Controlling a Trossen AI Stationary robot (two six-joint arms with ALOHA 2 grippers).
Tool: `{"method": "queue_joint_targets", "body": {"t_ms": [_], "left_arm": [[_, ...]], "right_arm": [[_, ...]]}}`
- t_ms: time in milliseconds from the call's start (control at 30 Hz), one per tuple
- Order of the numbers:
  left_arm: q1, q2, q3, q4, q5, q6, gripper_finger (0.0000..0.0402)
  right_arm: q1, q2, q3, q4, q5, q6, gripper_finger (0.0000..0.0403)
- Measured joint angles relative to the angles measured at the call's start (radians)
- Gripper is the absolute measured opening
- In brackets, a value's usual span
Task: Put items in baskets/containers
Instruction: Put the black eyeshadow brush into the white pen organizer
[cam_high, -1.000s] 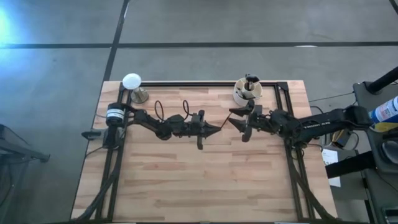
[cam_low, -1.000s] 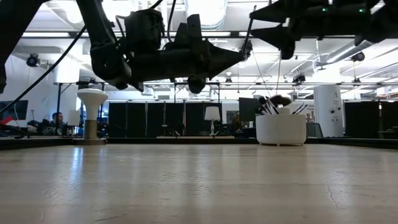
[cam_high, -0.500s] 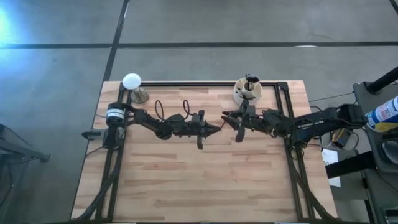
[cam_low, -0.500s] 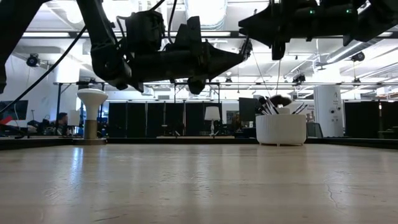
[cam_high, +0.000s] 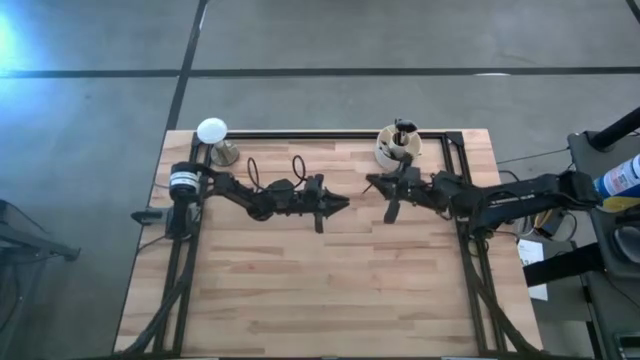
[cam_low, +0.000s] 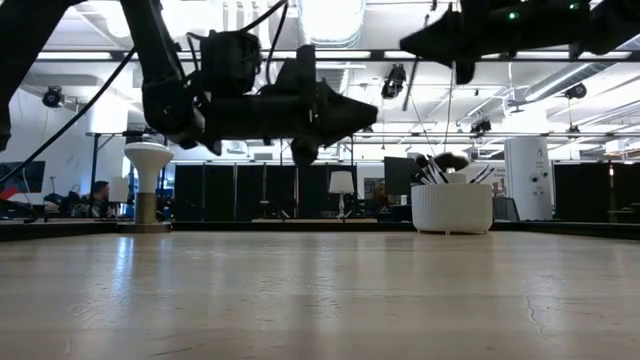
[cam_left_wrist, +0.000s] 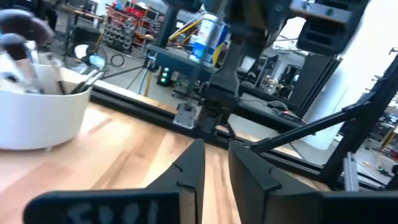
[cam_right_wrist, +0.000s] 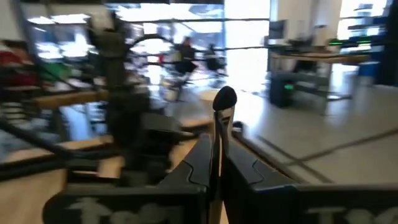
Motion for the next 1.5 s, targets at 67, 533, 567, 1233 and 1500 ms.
{"method": "queue_joint_targets", "body": {"t_ms": [67,533,567,1233,1500], "left_arm": [[0.007,-0.007,-0.020,0.001,-0.001,0.003,0.0070],[0.012,-0.020,-0.072,0.006,-0.003,0.054,0.0073],[0.012,-0.020,-0.072,0.007,-0.003,0.056,0.0073],[0.012,-0.020,-0.075,0.008,-0.003,0.080,0.0074],[0.014,-0.020,-0.077,0.005,-0.003,0.064,0.0074]], "right_arm": [[-0.023,-0.056,0.000,-0.081,0.044,-0.029,0.0012],[-0.379,-0.191,-0.055,-0.318,0.091,-0.130,0.0011],[-0.403,-0.184,-0.057,-0.316,0.089,-0.138,0.0011],[-0.773,0.158,-0.046,0.015,-0.149,-0.117,0.0011],[-0.775,0.271,0.009,0.005,-0.145,-0.073,0.0019]]}}
